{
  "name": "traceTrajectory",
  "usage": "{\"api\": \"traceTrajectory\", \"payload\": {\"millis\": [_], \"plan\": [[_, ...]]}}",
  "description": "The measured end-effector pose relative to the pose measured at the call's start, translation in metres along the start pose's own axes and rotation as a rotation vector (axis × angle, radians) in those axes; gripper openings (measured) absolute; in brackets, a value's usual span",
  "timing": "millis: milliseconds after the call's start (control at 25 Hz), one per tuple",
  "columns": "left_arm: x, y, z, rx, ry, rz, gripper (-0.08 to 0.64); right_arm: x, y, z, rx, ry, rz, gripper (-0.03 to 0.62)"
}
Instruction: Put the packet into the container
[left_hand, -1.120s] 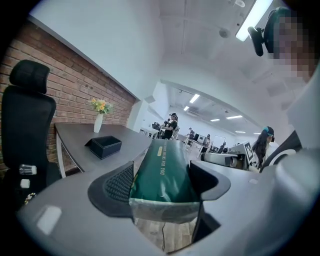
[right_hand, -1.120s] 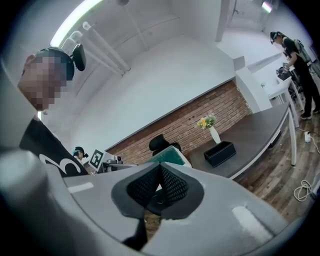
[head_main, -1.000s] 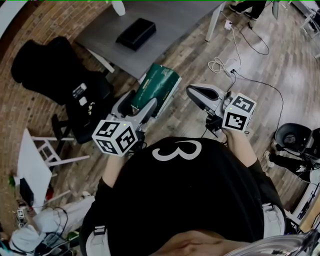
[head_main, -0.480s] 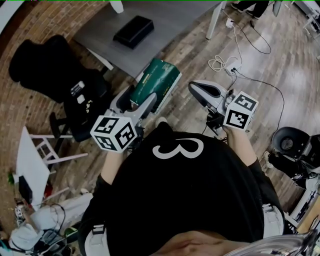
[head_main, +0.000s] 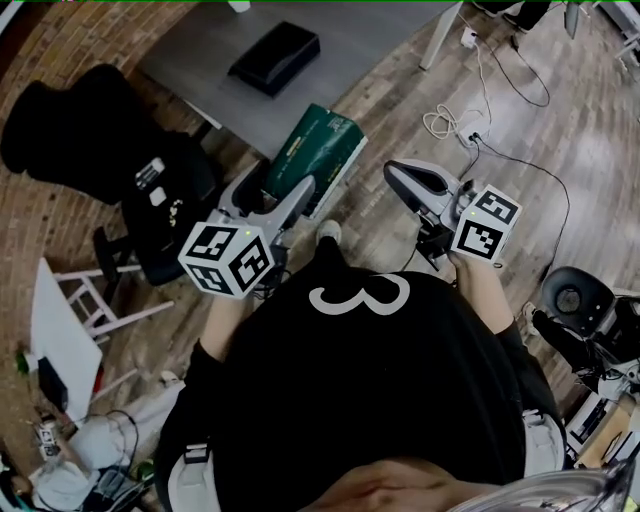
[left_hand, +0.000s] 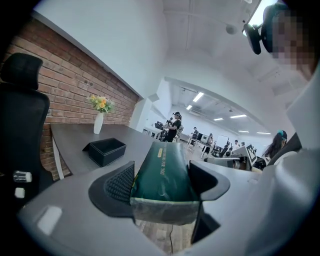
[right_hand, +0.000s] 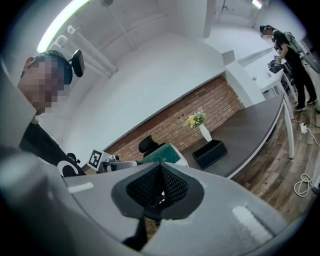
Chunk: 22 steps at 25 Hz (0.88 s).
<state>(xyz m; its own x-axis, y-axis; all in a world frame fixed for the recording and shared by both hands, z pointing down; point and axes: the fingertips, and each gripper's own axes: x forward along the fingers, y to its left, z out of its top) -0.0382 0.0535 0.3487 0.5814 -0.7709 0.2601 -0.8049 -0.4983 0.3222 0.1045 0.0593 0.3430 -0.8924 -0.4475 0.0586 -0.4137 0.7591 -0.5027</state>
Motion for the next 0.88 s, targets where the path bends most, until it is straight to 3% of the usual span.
{"api": "traceTrajectory", "payload": {"millis": [560,880], "plan": [[0.07,0.119,0.067,0.019,0.009,-0.02,0.36,0.115,-0.079,0.05,0.02,-0.002,-0.034,0.0],[0.1,0.166,0.103,0.046,-0.015,-0.024,0.359,0.14,-0.102,0.064,0.014,-0.018,-0.063,0.0]]}}
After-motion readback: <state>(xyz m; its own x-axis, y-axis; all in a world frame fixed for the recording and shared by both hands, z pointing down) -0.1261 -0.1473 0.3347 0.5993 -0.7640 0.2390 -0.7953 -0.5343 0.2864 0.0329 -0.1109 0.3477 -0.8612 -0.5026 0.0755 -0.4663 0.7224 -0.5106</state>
